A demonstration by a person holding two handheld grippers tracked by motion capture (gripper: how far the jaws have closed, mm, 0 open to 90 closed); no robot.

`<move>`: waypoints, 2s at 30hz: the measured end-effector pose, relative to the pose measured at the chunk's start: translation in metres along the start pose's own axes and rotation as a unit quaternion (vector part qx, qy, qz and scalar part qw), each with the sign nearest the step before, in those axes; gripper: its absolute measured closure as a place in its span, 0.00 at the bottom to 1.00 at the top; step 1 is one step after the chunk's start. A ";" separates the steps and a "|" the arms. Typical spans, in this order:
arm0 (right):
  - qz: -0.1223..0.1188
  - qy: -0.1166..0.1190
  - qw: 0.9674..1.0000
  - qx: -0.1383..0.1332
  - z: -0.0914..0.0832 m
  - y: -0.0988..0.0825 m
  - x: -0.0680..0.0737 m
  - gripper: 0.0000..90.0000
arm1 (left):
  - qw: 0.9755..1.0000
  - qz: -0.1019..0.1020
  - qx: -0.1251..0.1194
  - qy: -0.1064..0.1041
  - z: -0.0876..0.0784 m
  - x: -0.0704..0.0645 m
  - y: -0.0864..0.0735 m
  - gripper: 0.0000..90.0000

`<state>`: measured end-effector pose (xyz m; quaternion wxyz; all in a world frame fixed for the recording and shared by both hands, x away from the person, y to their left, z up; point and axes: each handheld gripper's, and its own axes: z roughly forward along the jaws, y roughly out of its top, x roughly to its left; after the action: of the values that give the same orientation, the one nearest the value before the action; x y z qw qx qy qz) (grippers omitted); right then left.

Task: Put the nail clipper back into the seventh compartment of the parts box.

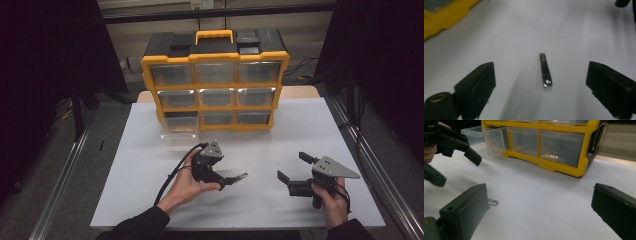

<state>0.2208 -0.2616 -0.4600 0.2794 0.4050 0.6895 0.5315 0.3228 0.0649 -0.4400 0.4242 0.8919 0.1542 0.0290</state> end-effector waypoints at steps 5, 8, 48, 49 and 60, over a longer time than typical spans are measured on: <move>-0.001 0.001 1.000 -0.001 -0.001 0.000 -0.001 0.01 | 1.000 -0.003 0.025 -0.015 0.006 0.006 0.007 0.16; 0.000 0.001 1.000 0.001 0.000 0.000 0.000 0.01 | 0.998 0.003 0.049 -0.027 0.012 0.006 0.010 0.20; -0.008 0.022 1.000 0.012 0.002 -0.001 0.000 0.00 | 0.985 0.017 0.165 -0.049 0.049 0.002 0.012 0.66; -0.007 0.021 1.000 0.012 0.002 -0.001 0.000 0.00 | 0.985 0.018 0.166 -0.049 0.049 0.002 0.012 0.67; -0.009 0.023 1.000 0.014 0.003 -0.002 0.001 0.00 | 0.982 0.043 0.181 -0.036 0.051 -0.002 0.016 0.71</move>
<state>0.2226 -0.2595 -0.4624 0.2627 0.3905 0.7066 0.5285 0.3343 0.0172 -0.4604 0.2596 0.9601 0.1034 -0.0135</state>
